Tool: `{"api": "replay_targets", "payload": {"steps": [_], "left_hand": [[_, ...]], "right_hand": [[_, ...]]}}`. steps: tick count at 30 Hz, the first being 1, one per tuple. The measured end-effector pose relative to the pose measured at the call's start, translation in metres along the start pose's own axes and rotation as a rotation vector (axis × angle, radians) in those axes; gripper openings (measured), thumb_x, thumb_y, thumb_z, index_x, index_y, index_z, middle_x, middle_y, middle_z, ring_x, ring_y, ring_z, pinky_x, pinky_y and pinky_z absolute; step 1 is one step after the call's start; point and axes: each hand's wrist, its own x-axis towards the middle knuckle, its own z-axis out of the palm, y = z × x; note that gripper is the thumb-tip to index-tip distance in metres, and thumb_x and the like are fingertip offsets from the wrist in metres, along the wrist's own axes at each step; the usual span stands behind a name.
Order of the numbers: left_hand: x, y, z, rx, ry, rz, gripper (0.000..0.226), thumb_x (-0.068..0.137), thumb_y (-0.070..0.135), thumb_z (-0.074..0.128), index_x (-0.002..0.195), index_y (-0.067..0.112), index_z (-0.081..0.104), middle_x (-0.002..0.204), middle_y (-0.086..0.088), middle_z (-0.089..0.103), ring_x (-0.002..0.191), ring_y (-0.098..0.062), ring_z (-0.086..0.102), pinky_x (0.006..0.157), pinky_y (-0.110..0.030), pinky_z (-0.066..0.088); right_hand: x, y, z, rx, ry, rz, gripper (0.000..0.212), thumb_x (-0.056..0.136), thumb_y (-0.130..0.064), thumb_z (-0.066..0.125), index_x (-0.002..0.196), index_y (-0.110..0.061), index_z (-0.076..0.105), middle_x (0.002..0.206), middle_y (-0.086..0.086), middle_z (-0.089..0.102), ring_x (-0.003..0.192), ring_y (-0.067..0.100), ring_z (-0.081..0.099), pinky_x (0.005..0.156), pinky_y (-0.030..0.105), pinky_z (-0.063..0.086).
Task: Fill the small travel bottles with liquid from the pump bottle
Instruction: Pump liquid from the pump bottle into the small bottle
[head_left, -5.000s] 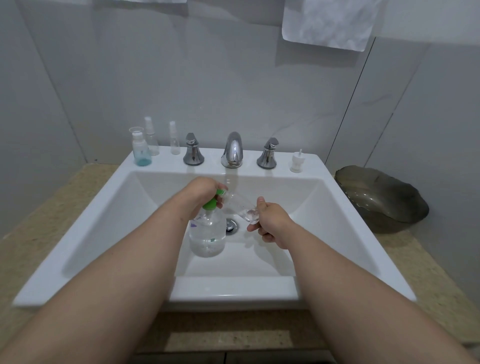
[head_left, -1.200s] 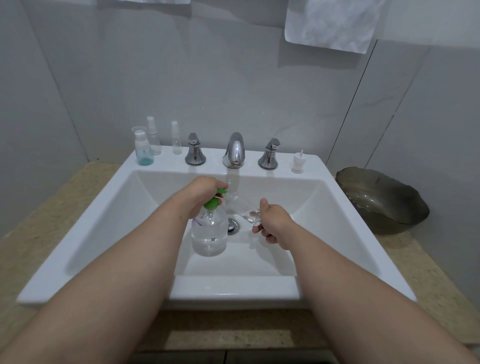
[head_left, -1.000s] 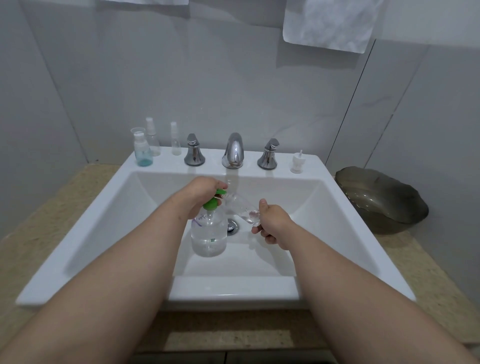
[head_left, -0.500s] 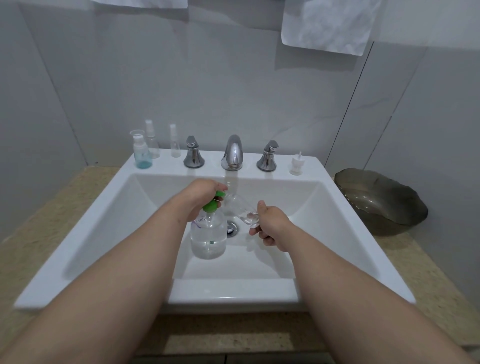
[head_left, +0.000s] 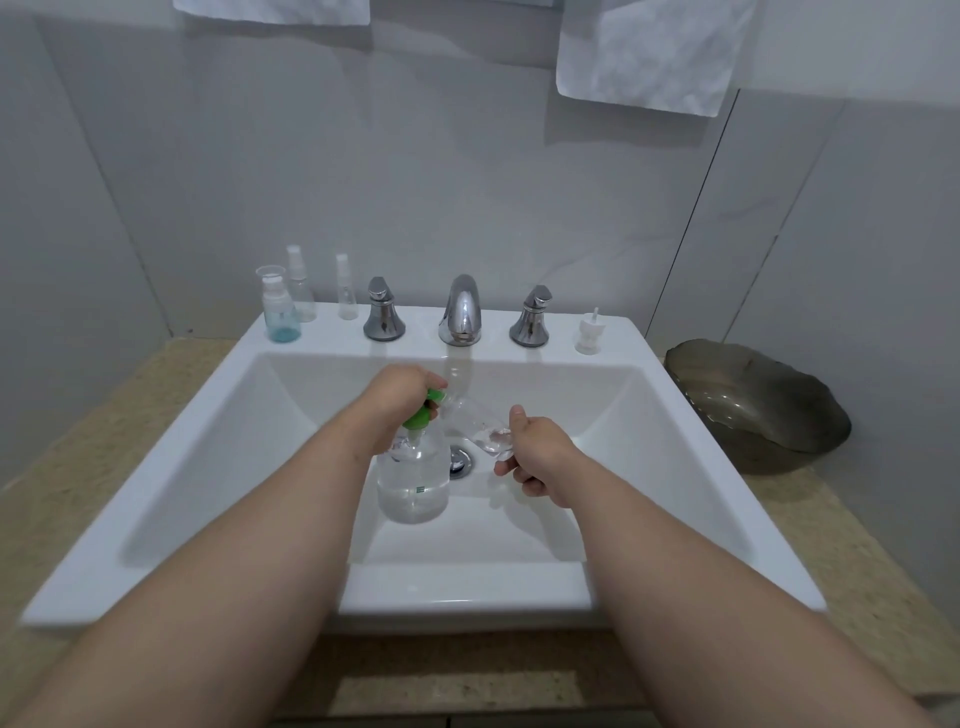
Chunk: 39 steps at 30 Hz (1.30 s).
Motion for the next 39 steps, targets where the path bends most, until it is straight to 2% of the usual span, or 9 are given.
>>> {"api": "replay_targets", "payload": {"steps": [7,15,19,23,28,33,35,37,39], "left_hand": [[-0.0037,0.0030,0.0001,-0.072,0.008,-0.041,0.014,0.098,0.011,0.062,0.085,0.007,0.060,0.066,-0.010,0.053,0.054,-0.020,0.051,0.052,-0.024,0.040],[-0.0014,0.0038,-0.0006,-0.048,-0.021,-0.061,0.009,0.100,0.011,0.061,0.105,0.004,0.064,0.068,-0.008,0.049,0.057,-0.020,0.047,0.057,-0.026,0.037],[0.0012,0.0040,0.0002,-0.040,-0.031,-0.068,0.012,0.100,0.012,0.061,0.106,0.005,0.067,0.070,-0.008,0.048,0.058,-0.019,0.047,0.059,-0.025,0.040],[0.0004,0.0050,0.0013,-0.019,-0.029,-0.050,0.015,0.102,0.010,0.057,0.093,0.009,0.068,0.069,-0.008,0.046,0.058,-0.020,0.046,0.060,-0.024,0.042],[0.0014,0.0045,0.0011,-0.011,-0.021,-0.050,0.013,0.101,0.011,0.059,0.107,0.005,0.069,0.072,-0.007,0.048,0.058,-0.018,0.047,0.053,-0.021,0.043],[0.0032,0.0028,0.0007,0.031,-0.014,-0.042,0.024,0.102,0.016,0.058,0.118,0.004,0.070,0.086,-0.009,0.057,0.068,-0.021,0.054,0.078,-0.033,0.044],[0.0021,0.0041,0.0005,0.044,-0.008,-0.035,0.021,0.105,0.010,0.050,0.110,0.012,0.070,0.093,-0.008,0.057,0.068,-0.018,0.055,0.074,-0.030,0.046],[0.0019,0.0051,0.0003,0.071,0.003,-0.029,0.033,0.107,0.004,0.039,0.098,0.017,0.067,0.097,-0.007,0.056,0.067,-0.017,0.056,0.062,-0.025,0.046],[0.0009,0.0047,0.0008,0.078,0.013,-0.026,0.035,0.107,0.002,0.036,0.101,0.015,0.067,0.096,-0.007,0.056,0.066,-0.017,0.056,0.058,-0.023,0.044]], "right_hand": [[-0.0009,-0.0005,-0.0003,0.005,0.002,-0.006,0.055,0.110,-0.048,0.022,0.116,-0.011,0.062,0.073,0.010,0.065,0.053,0.017,0.036,0.043,0.023,0.028],[-0.0010,-0.0012,0.0004,-0.008,0.006,-0.009,0.055,0.110,-0.048,0.023,0.117,-0.011,0.063,0.072,0.009,0.065,0.055,0.017,0.038,0.044,0.023,0.028],[-0.0012,-0.0009,0.0006,-0.004,0.009,-0.007,0.056,0.110,-0.048,0.023,0.119,-0.011,0.063,0.071,0.009,0.064,0.054,0.017,0.037,0.044,0.023,0.028],[-0.0010,-0.0010,0.0006,-0.005,0.004,-0.003,0.057,0.110,-0.048,0.023,0.122,-0.009,0.062,0.071,0.009,0.064,0.053,0.017,0.037,0.044,0.023,0.029],[-0.0003,-0.0005,0.0009,-0.019,0.011,-0.001,0.055,0.109,-0.049,0.023,0.125,-0.008,0.056,0.070,0.009,0.065,0.052,0.017,0.036,0.043,0.023,0.028],[-0.0003,-0.0001,0.0005,-0.013,0.001,0.003,0.055,0.109,-0.050,0.023,0.119,-0.009,0.058,0.072,0.010,0.064,0.053,0.017,0.035,0.045,0.023,0.028],[-0.0008,-0.0004,0.0005,-0.016,-0.001,0.003,0.054,0.109,-0.049,0.023,0.117,-0.010,0.060,0.072,0.010,0.064,0.054,0.017,0.035,0.045,0.024,0.028],[-0.0004,0.0002,0.0008,-0.021,0.001,0.006,0.055,0.109,-0.049,0.023,0.121,-0.009,0.059,0.072,0.010,0.064,0.054,0.017,0.036,0.045,0.024,0.028],[0.0002,0.0006,0.0011,-0.026,0.001,0.014,0.056,0.109,-0.050,0.023,0.126,-0.007,0.056,0.073,0.010,0.064,0.053,0.017,0.036,0.044,0.023,0.028]]}}
